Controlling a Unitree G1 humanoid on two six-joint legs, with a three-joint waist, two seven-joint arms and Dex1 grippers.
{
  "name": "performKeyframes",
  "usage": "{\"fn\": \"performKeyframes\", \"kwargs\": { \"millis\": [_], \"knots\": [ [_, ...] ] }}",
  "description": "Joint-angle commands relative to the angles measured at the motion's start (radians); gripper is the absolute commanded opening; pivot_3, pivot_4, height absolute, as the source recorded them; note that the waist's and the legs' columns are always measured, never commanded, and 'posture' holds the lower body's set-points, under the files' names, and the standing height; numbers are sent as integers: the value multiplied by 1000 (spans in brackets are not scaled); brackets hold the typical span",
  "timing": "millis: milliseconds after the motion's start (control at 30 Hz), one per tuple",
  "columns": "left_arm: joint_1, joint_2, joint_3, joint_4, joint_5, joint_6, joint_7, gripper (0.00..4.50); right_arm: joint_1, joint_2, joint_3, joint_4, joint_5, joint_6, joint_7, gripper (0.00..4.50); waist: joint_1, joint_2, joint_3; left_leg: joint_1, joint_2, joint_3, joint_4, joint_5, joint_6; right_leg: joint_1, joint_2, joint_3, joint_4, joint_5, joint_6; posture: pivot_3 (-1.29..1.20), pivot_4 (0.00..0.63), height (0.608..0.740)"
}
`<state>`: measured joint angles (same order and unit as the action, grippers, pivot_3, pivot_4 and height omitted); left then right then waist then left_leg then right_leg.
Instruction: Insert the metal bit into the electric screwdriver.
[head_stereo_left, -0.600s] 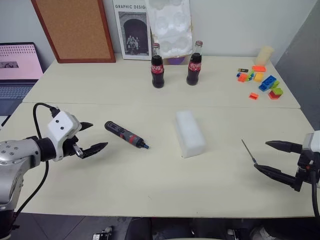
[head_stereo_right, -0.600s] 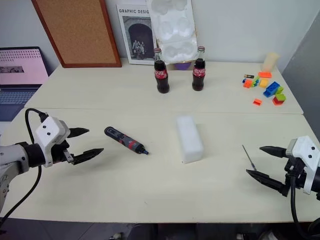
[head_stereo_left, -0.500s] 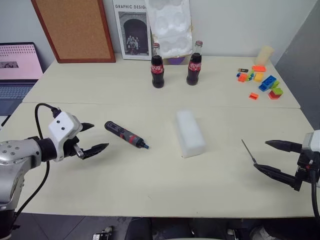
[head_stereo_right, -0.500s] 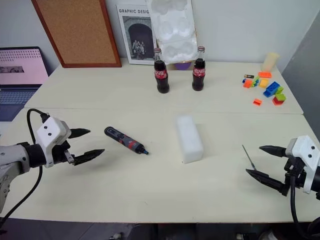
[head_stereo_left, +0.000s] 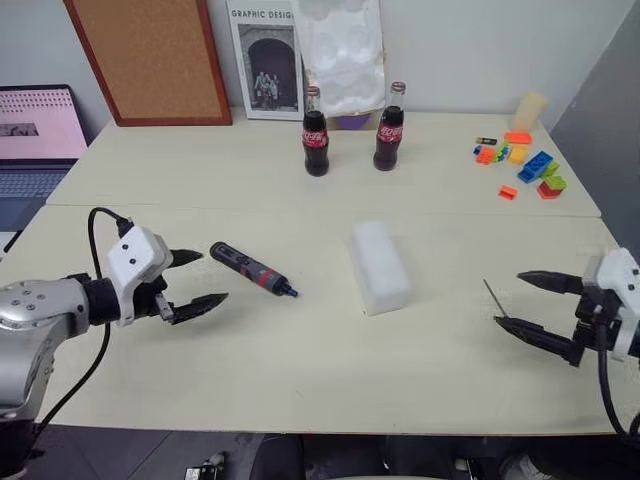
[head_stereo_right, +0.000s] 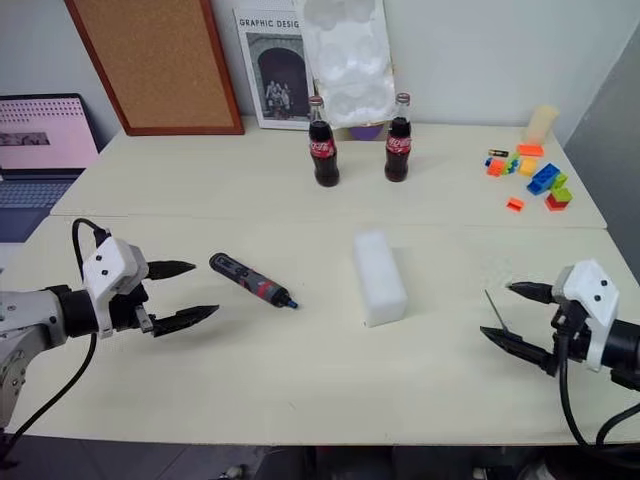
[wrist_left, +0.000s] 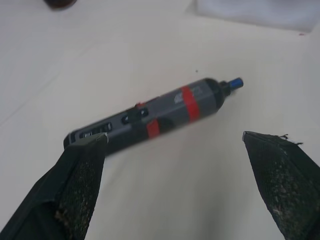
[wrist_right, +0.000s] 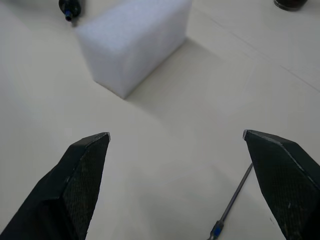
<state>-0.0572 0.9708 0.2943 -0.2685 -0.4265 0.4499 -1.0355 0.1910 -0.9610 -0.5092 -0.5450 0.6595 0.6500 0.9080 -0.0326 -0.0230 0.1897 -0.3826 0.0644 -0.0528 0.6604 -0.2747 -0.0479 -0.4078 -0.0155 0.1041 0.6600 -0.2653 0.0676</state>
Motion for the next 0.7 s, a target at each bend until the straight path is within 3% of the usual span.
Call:
{"fn": "performKeyframes", "kwargs": {
  "millis": [33,333,700],
  "knots": [
    [-47,-16,-49,-118,-63,32,-9,4495,-100,21,53,-45,59,87,-98,4500,0,0,0,0,0,0,0,0,0,0,0,0,0,0,0,0,150,740],
    [-145,-33,-197,-235,-150,96,-70,4495,-343,204,258,-33,186,292,-307,4500,-1,0,0,0,0,-1,0,0,0,0,1,0,1,2,2,0,150,740],
    [-263,-89,-291,-210,-142,70,-105,4495,-510,350,383,114,256,457,-389,4500,0,0,0,-1,0,-2,0,0,0,-1,1,-1,1,4,1,0,150,740]
  ]
}}
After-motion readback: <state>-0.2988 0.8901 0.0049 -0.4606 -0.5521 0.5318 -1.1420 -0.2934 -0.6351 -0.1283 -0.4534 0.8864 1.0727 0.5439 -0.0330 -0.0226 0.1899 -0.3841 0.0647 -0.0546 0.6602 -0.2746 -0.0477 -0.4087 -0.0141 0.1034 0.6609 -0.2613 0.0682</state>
